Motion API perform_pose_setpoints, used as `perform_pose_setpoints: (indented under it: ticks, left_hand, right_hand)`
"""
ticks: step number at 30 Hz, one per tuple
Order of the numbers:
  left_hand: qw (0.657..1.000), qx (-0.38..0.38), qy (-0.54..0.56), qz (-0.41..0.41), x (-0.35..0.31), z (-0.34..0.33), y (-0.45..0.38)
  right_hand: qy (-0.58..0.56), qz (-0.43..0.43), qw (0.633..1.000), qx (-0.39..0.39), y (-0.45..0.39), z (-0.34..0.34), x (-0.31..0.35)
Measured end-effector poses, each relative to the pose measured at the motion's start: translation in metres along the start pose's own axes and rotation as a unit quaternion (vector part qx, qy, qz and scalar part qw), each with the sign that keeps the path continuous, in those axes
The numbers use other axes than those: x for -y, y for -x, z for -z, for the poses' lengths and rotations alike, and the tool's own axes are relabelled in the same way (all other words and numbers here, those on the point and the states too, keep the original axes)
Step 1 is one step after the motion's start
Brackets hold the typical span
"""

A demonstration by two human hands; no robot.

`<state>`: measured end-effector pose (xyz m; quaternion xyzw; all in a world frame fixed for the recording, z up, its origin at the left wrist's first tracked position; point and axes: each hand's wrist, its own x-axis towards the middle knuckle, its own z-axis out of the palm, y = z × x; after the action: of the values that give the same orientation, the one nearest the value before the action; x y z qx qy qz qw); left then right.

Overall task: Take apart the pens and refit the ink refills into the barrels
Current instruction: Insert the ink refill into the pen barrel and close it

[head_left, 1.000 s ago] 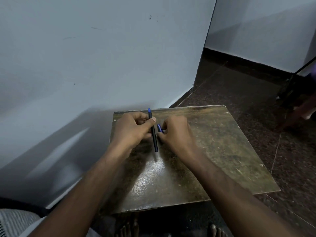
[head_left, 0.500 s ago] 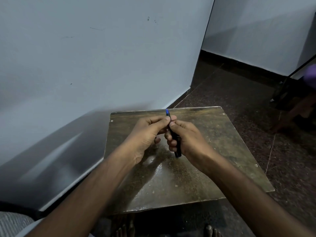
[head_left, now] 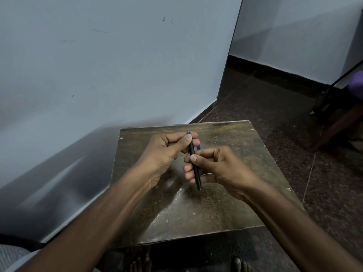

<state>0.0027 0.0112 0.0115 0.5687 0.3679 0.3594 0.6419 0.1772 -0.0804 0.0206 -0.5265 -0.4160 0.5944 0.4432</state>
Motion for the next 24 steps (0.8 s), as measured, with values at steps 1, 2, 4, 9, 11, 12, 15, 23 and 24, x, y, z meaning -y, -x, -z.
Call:
perform_pose_setpoints:
  ticks: [1,2,4,9,11,12,15,23,24]
  left_hand:
    - [1.0,0.0,0.002,-0.007,0.001,-0.002,0.0]
    - [1.0,-0.001,-0.001,-0.014,0.002,-0.004,0.0]
    - [1.0,-0.01,-0.005,-0.021,0.004,-0.009,0.002]
    - [0.995,-0.097,-0.035,-0.005,0.005,-0.015,0.005]
    - [0.989,-0.134,-0.069,0.001,0.002,-0.014,0.004]
    - [0.987,-0.133,-0.087,0.004,0.001,-0.014,0.004]
    - [0.993,-0.029,-0.114,0.032,0.0,-0.014,0.005]
    - [0.994,-0.071,-0.083,0.029,-0.001,-0.011,0.007]
    - [0.989,-0.093,-0.106,0.042,0.0,-0.011,0.007]
  right_hand:
    - [0.006,0.003,1.0,-0.012,0.001,0.0,0.0]
    - [0.012,0.005,1.0,-0.025,0.002,-0.001,-0.001]
    - [0.061,0.017,0.996,-0.064,0.005,-0.006,-0.003]
    - [0.246,0.099,0.944,-0.195,0.006,-0.015,-0.006]
    - [0.253,0.109,0.939,-0.206,0.006,-0.016,-0.006]
    - [0.255,0.109,0.938,-0.207,0.006,-0.017,-0.007]
    - [0.256,0.108,0.937,-0.21,0.007,-0.02,-0.009]
    - [0.273,0.101,0.933,-0.213,0.007,-0.024,-0.006]
    - [0.279,0.103,0.931,-0.212,0.008,-0.026,-0.007]
